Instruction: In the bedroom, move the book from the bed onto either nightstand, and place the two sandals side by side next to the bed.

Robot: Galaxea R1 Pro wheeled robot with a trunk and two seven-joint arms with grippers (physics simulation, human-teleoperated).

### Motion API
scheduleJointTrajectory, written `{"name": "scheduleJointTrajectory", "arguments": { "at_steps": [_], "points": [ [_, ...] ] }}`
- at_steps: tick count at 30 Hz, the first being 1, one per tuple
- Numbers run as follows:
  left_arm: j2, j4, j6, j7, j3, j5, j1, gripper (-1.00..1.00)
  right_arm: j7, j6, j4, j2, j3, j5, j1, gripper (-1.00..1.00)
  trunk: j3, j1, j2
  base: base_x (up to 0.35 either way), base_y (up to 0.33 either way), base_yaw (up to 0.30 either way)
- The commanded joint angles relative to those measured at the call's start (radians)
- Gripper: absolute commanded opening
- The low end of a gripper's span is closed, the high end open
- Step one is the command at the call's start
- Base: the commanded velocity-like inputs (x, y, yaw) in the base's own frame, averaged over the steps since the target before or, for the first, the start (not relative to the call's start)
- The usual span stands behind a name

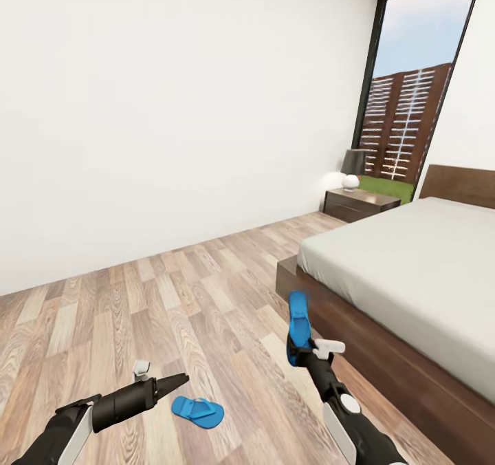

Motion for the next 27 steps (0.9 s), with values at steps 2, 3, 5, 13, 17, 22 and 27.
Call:
{"name": "scheduleJointTrajectory", "arguments": {
  "at_steps": [2, 3, 5, 13, 17, 22, 27],
  "points": [
    [0.000, 0.000, 0.010, -0.003, 0.000, 0.003, 0.000, 1.00, 0.038, 0.033, 0.001, 0.000, 0.002, -0.016, -0.001, -1.00, 0.005, -0.008, 0.014, 0.000, 0.000, 0.000],
    [0.000, 0.000, 0.010, -0.003, 0.000, 0.003, 0.000, 1.00, 0.060, 0.058, 0.000, 0.000, 0.002, -0.016, -0.001, -1.00, 0.008, -0.012, 0.021, 0.000, 0.000, 0.000],
    [0.000, 0.000, 0.010, -0.003, 0.000, 0.003, 0.000, 1.00, 0.110, 0.108, 0.000, 0.000, 0.002, -0.016, -0.001, -1.00, 0.015, -0.019, 0.035, 0.000, 0.000, 0.000],
    [0.000, 0.000, 0.010, -0.003, 0.000, 0.003, 0.000, 1.00, 0.184, 0.162, -0.004, 0.000, 0.000, -0.018, -0.001, -1.00, 0.040, -0.050, 0.091, 0.000, 0.000, 0.000],
    [0.000, 0.000, 0.010, -0.003, 0.000, 0.003, 0.000, 1.00, 0.271, 0.218, -0.006, -0.002, 0.000, -0.080, -0.001, -1.00, 0.052, -0.065, 0.119, 0.000, 0.000, 0.000],
    [0.000, 0.000, 0.010, -0.001, 0.000, 0.003, 0.000, 1.00, 0.320, 0.280, -0.009, -0.006, 0.002, -0.195, -0.001, -1.00, 0.068, -0.085, 0.154, 0.000, 0.000, 0.000],
    [0.001, 0.000, 0.010, -0.002, 0.000, 0.003, 0.000, 1.00, 0.323, 0.285, -0.009, -0.005, 0.002, -0.206, -0.001, -1.00, 0.084, -0.104, 0.189, 0.000, 0.000, 0.000]
  ]
}}
